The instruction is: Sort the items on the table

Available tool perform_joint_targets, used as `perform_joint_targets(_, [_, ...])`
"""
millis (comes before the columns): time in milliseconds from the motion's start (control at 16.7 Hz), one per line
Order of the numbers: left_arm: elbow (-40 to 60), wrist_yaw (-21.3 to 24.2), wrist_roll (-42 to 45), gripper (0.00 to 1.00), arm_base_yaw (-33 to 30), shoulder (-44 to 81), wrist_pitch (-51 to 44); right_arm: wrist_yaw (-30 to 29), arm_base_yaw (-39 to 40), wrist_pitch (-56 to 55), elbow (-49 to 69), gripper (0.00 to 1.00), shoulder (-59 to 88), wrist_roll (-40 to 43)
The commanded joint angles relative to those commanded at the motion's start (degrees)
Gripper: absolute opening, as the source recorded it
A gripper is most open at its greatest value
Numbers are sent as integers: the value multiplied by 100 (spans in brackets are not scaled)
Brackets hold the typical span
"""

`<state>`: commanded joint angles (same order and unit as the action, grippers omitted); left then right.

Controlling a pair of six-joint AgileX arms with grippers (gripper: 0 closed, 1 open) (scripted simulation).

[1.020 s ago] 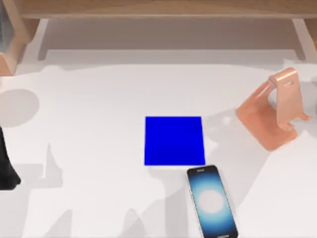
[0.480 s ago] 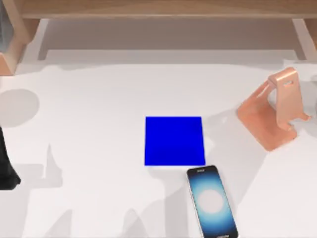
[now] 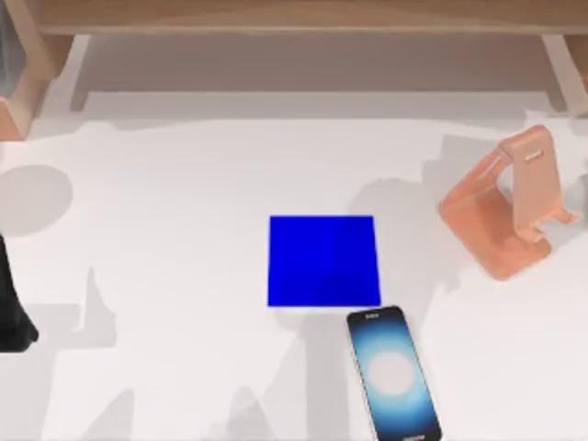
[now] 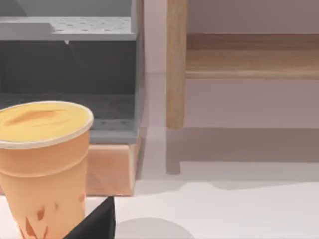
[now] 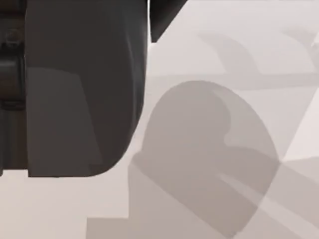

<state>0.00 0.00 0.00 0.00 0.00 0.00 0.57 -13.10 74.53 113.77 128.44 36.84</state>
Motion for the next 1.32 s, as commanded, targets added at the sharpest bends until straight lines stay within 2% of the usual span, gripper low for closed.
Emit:
perform_joint_targets(420, [0,0,0,100,0,0,0,0,7,176,144,0,-32,-14])
perform_joint_targets(600, [0,0,0,100,0,0,0,-46,181,179,286,0,-155,-368])
perform_joint_targets(900, [0,0,0,100,0,0,0,-218,948,185,811,0,-647,-2086])
perform_joint_targets(1320, [0,0,0,100,0,0,0,-379,2665,42,1304,0,-749,-5065])
